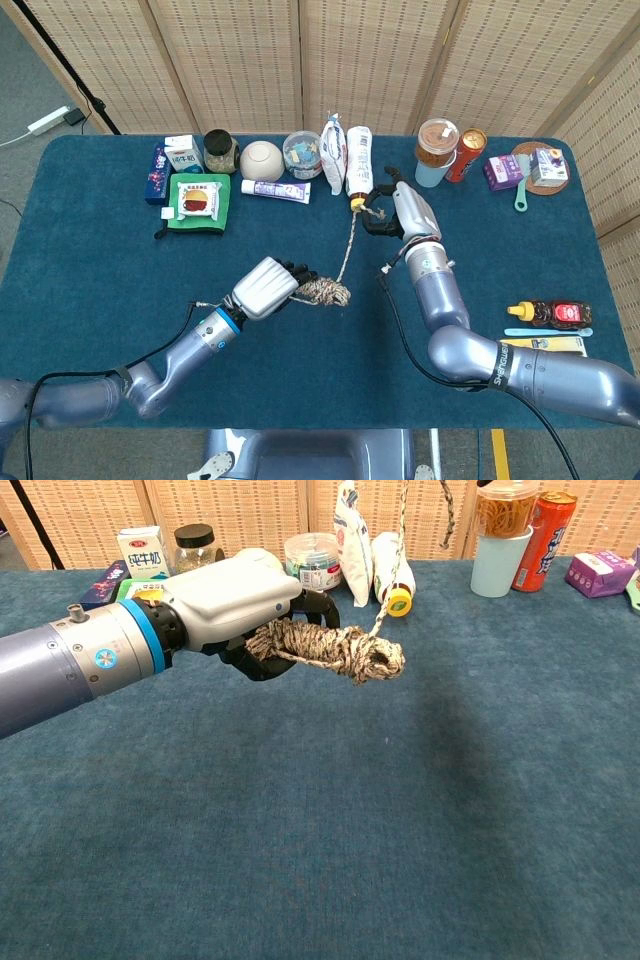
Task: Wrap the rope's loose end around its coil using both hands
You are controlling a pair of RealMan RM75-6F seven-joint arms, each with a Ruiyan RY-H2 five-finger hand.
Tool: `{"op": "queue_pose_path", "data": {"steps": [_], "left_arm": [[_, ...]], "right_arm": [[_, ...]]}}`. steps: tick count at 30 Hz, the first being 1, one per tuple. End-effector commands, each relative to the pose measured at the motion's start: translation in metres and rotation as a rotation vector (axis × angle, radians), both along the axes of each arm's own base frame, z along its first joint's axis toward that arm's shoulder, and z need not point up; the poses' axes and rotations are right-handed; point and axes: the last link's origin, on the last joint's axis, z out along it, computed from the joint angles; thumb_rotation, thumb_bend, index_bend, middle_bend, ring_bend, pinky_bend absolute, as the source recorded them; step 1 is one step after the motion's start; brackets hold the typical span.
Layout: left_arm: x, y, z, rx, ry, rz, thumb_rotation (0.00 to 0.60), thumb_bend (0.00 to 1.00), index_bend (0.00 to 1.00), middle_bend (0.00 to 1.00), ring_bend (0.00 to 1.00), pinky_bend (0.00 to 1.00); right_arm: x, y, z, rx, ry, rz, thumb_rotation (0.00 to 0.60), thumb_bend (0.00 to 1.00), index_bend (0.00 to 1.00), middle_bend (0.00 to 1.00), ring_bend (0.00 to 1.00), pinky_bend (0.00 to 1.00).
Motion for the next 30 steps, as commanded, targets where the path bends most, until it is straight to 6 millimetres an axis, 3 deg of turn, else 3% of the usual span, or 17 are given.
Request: {"op": "queue_pose_path", "data": {"steps": [1, 20, 30], "left_arm": [[-0.001, -0.001, 0.002, -0.002, -0.003, -0.004, 0.6, 0.65, 0.51, 0.4, 0.5, 0.69], [0.01, -0.012, 0.012, -0.069, -0.087, -0.005, 0.6, 0.65, 0.51, 0.4, 0.5, 0.69], [0.019, -0.008, 0.018, -0.081, -0.156, 0.035, 0.6, 0.65, 0.51, 0.4, 0.5, 0.69]], "right_arm": [[-0.01, -0.004, -0.003, -0.001, 0.002, -0.022, 0.6, 0.59, 0.7, 0.04, 0.0, 0.0], [-0.062, -0.02, -0.022, 0.017, 0.062, -0.138, 0.6, 0.59, 0.7, 0.04, 0.0, 0.0], [-0.082, -0.011, -0.038, 0.065, 0.128, -0.143, 0.6, 0.59, 0.7, 0.04, 0.0, 0.0]]}}
